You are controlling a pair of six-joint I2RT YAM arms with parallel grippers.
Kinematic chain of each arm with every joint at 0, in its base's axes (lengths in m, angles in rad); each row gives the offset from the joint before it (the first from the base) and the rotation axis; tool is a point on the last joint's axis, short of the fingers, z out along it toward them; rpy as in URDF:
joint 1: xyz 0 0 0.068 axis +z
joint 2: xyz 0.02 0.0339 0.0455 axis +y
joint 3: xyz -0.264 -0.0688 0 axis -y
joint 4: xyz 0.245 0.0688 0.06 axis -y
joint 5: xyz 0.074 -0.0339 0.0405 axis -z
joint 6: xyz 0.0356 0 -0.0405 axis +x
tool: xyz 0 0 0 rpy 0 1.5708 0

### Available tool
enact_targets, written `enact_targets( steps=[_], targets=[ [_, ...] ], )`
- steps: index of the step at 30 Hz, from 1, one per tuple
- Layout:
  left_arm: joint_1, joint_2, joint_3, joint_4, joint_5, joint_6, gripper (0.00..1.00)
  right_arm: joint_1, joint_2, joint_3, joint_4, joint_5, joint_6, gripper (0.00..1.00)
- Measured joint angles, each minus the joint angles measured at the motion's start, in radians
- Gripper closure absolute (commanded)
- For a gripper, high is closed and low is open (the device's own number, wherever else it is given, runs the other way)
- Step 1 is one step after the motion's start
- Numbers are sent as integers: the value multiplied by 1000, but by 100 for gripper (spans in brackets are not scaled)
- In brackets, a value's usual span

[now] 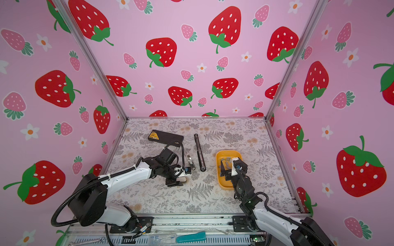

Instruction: Load the staples into the stapler

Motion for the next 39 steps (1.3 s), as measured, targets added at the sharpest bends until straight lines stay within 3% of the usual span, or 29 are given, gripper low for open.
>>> enact_targets(
  steps=[17, 23, 30, 39],
  targets=[
    [-5, 117, 44, 0, -46, -9, 33, 0, 1, 0, 0, -13, 0, 1],
    [-16, 148, 53, -3, -55, -7, 38, 0, 5, 0, 1, -16, 0, 1],
    [-21, 172, 69, -11, -68, -4, 49, 0, 10, 0, 1, -16, 0, 1],
    [-23, 216, 106, -48, -70, 6, 76, 0, 14, 0, 1, -16, 0, 1]
  ],
)
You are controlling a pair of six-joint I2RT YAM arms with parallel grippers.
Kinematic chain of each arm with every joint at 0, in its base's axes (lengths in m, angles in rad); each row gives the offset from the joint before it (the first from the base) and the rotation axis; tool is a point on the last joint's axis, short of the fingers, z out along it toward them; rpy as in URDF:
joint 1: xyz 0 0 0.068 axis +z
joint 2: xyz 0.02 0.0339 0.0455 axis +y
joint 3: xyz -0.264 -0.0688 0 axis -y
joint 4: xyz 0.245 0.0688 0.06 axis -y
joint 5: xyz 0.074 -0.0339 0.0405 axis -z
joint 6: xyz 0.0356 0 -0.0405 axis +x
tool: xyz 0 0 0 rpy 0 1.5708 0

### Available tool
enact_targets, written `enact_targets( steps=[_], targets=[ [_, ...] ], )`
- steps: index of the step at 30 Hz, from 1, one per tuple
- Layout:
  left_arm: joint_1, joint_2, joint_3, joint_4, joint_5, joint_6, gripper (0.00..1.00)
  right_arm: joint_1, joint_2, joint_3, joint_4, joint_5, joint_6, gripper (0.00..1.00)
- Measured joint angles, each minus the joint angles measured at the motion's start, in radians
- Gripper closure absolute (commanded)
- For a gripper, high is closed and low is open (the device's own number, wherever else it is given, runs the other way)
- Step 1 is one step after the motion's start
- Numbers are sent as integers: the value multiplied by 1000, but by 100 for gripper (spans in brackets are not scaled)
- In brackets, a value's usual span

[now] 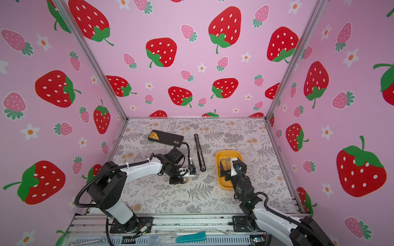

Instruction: Load the staples into the stapler

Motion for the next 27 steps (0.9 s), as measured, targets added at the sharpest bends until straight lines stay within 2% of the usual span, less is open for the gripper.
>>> enact_targets(
  steps=[6, 7, 10, 14, 17, 21, 23, 27],
  targets=[
    [-2, 3, 23, -25, 0, -7, 92, 0, 9, 0, 2, 0, 0, 1],
    [-2, 0, 26, -26, -1, -10, 99, 0, 13, 0, 3, 0, 0, 1],
    [-2, -23, 43, -21, -12, -56, 100, 0, 23, 1, 3, 7, 0, 1],
    [-8, -35, 151, -2, -174, -280, 100, 0, 27, 1, 3, 31, 1, 1],
    [-11, -57, 215, 43, -255, -447, 100, -5, 29, 2, 4, 56, 3, 1],
    [-37, -193, 101, 182, -262, -644, 100, -16, 45, 31, -15, 97, 13, 2],
    [-58, -244, 7, 260, -242, -709, 100, -19, 44, 97, -126, 135, 51, 6],
    [-74, -220, -43, 299, -190, -792, 100, -17, -24, 298, -402, 162, 188, 11]
  ],
)
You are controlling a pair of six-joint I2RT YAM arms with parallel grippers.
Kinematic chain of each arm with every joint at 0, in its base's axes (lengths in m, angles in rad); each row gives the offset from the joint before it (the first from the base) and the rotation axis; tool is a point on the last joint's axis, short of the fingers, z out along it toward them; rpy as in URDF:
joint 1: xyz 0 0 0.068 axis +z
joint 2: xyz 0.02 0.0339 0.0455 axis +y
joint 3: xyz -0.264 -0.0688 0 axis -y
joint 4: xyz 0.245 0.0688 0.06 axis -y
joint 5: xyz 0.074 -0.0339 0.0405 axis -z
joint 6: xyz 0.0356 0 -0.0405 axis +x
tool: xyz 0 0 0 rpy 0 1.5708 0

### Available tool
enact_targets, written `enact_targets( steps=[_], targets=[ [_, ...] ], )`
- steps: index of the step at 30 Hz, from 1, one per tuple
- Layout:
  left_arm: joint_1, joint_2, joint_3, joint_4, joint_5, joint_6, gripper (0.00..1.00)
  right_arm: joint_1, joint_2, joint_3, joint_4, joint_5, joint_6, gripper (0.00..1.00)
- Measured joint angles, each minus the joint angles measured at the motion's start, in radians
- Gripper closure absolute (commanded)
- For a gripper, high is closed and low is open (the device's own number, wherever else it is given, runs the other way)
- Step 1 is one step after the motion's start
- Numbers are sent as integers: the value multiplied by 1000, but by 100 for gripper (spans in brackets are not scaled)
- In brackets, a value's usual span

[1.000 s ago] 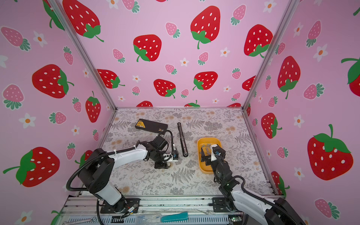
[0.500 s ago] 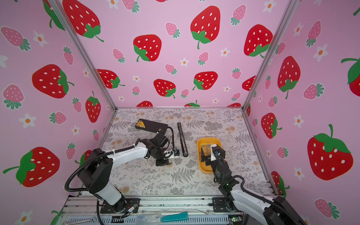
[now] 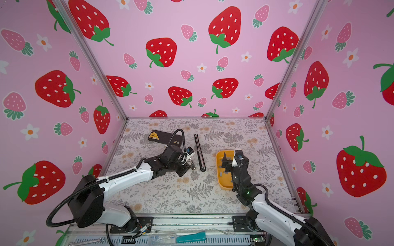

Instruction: Load the staples into the stapler

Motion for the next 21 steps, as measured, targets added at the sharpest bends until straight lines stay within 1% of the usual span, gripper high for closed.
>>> enact_targets(
  steps=[1, 3, 5, 7, 9, 10, 12, 14, 16, 17, 18, 21],
  targets=[
    [-2, 2, 0, 6, 10, -9, 100, 3, -40, 50, -62, -7, 45, 13],
    [-4, -21, -10, 37, 12, -19, 100, 5, -103, 136, -151, -58, 118, 14],
    [-7, -83, -53, 86, -5, -23, 100, 5, -117, 234, -219, -154, 187, 14],
    [-7, -157, -104, 121, -33, -24, 100, 5, -84, 351, -282, -245, 239, 15],
    [-8, -216, -140, 146, -60, -22, 100, 5, -16, 472, -338, -303, 256, 16],
    [-8, -243, -154, 155, -71, -16, 100, 5, 19, 524, -357, -325, 253, 16],
    [-7, -271, -165, 165, -83, 3, 100, 7, 90, 596, -383, -335, 229, 18],
    [-8, -294, -185, 194, -100, 26, 100, 8, 150, 609, -394, -335, 186, 19],
    [-8, -320, -226, 236, -109, 45, 100, 8, 196, 587, -419, -328, 154, 18],
    [-7, -329, -246, 255, -108, 53, 100, 8, 206, 566, -428, -328, 153, 22],
    [-7, -334, -266, 270, -106, 60, 100, 8, 208, 537, -431, -344, 152, 26],
    [-7, -331, -286, 288, -74, 87, 100, 17, 183, 426, -372, -427, 161, 24]
  ],
)
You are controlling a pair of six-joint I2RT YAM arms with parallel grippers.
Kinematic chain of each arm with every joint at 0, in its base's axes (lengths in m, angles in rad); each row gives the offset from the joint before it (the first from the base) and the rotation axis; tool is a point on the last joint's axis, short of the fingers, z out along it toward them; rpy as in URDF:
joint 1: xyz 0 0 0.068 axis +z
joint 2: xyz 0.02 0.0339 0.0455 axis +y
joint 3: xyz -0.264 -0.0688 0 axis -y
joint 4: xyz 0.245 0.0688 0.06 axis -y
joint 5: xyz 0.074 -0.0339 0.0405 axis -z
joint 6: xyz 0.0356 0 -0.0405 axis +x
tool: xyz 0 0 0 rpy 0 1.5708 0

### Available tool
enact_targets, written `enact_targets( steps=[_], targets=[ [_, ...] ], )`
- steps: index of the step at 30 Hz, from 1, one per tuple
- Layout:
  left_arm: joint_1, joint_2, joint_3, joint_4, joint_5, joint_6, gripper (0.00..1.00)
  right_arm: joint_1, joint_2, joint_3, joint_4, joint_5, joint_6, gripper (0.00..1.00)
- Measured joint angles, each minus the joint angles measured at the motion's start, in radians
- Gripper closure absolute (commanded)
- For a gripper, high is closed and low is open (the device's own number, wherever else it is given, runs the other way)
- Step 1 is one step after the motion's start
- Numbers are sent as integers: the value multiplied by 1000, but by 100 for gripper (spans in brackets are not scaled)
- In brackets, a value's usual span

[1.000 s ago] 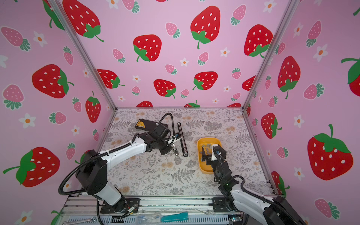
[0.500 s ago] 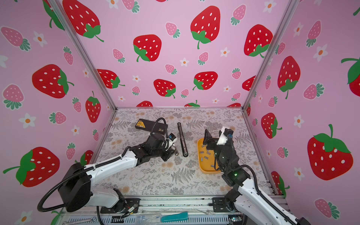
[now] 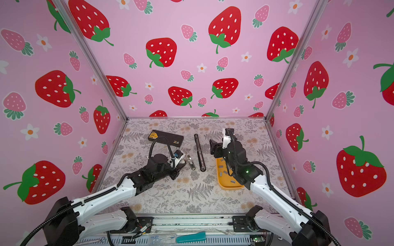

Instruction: Load the staples into the stapler

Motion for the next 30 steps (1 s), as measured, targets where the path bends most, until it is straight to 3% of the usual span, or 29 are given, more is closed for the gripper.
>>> enact_targets(
  steps=[9, 15, 30],
  targets=[
    [0, 0, -4, 61, 109, 37, 100, 28, -3, -133, 187, -212, 64, 35],
    [0, 0, -13, 103, 140, 33, 100, 63, 83, -163, 279, -320, 102, 42],
    [3, -30, -26, 115, 152, 14, 100, 147, 188, -145, 324, -326, 95, 46]
  ],
)
